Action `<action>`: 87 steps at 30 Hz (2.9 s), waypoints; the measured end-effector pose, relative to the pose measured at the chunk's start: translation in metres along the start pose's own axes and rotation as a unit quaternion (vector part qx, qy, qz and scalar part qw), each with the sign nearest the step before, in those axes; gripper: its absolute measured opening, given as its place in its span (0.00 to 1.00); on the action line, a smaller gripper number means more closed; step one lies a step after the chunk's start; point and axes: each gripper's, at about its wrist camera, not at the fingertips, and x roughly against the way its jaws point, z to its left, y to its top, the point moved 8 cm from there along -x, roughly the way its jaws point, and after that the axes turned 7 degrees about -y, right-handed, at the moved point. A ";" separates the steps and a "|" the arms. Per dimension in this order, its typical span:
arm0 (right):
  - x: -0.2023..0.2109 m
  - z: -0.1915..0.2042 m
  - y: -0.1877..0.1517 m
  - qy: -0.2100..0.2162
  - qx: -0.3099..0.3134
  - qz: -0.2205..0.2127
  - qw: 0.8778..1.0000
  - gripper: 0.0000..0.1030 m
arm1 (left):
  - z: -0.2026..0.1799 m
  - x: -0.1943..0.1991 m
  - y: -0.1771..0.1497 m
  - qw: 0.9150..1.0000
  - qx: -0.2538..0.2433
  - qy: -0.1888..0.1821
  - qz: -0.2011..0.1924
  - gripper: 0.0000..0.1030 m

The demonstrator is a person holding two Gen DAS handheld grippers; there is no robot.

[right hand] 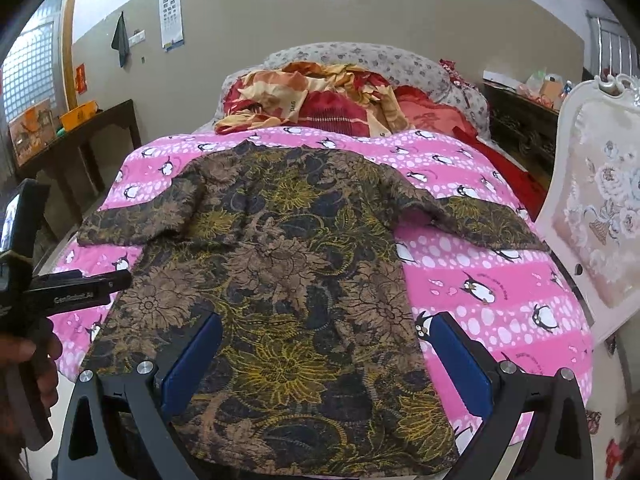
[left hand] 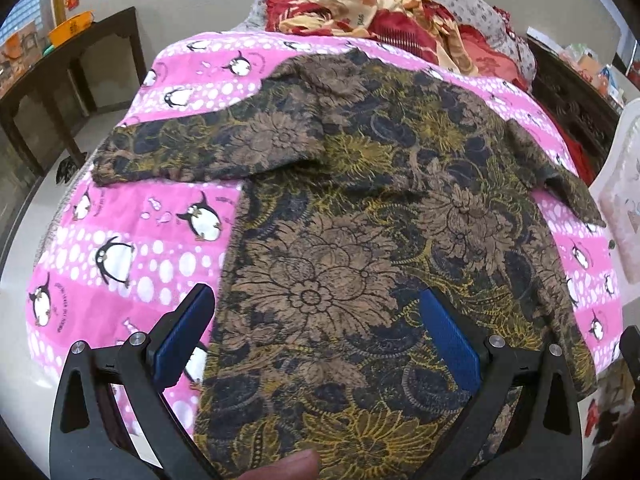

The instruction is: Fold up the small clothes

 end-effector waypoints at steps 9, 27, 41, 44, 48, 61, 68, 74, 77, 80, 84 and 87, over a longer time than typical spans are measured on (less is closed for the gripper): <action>0.002 0.011 -0.004 0.026 -0.001 -0.012 1.000 1.00 | -0.001 0.008 -0.011 1.000 -0.017 0.012 -0.003 1.00; -0.003 0.008 0.002 0.010 0.014 -0.017 1.000 1.00 | -0.015 -0.006 0.005 1.000 -0.027 -0.005 0.004 1.00; -0.055 -0.008 0.014 0.027 0.004 0.006 1.000 1.00 | -0.060 -0.044 0.030 0.997 -0.061 0.043 0.016 1.00; -0.056 -0.016 0.014 0.028 0.011 0.004 1.000 1.00 | -0.074 -0.054 0.028 0.996 -0.070 0.053 0.024 1.00; -0.058 -0.027 0.014 0.033 0.018 0.006 0.999 1.00 | -0.091 -0.061 0.026 0.995 -0.078 0.055 0.029 1.00; -0.040 -0.032 0.011 0.021 0.018 -0.011 1.000 1.00 | -0.103 -0.036 0.018 0.996 -0.081 0.027 0.010 1.00; -0.028 -0.022 0.010 -0.005 -0.030 -0.029 0.999 1.00 | -0.058 -0.009 0.020 0.997 -0.065 0.028 -0.020 1.00; -0.048 -0.009 0.018 -0.044 -0.035 0.011 0.998 1.00 | -0.023 -0.004 0.026 0.998 -0.049 0.027 -0.041 1.00; -0.055 -0.004 0.017 -0.081 -0.020 0.028 0.996 1.00 | -0.022 -0.013 0.032 0.997 -0.053 -0.008 -0.057 1.00; -0.065 0.004 0.017 -0.079 -0.005 0.037 0.996 1.00 | -0.020 -0.032 0.033 0.997 -0.050 -0.043 -0.041 1.00; -0.087 0.009 0.019 -0.086 -0.004 0.047 0.995 1.00 | -0.013 -0.062 0.036 0.998 -0.044 -0.028 -0.017 1.00; -0.116 0.007 0.020 -0.092 -0.016 0.068 0.993 1.00 | -0.007 -0.083 0.043 0.999 -0.048 -0.008 -0.015 1.00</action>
